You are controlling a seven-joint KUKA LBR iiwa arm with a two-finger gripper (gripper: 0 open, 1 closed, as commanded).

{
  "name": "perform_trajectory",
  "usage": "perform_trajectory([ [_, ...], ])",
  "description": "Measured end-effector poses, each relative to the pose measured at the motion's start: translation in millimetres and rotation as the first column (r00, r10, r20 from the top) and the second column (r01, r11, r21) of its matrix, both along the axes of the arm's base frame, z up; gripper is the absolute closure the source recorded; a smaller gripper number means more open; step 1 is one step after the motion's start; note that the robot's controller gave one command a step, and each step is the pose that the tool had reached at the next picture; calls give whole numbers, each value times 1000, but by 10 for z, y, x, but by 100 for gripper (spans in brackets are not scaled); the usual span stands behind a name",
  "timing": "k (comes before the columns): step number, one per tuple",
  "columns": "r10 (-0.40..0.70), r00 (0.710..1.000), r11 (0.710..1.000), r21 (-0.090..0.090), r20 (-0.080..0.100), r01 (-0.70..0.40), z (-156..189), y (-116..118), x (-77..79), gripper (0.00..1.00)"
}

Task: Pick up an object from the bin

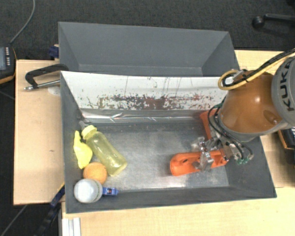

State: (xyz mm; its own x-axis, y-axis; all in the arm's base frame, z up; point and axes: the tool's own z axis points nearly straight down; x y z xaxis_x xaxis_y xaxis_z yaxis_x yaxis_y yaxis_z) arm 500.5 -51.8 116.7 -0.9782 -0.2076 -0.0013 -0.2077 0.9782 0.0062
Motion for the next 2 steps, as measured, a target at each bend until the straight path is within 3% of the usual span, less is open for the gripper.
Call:
perform_trajectory([
  [1,1,1000,1000,-2,17,-1,103,18,7,100],
  [2,19,1000,1000,0,1,-19,489,117,-31,100],
])
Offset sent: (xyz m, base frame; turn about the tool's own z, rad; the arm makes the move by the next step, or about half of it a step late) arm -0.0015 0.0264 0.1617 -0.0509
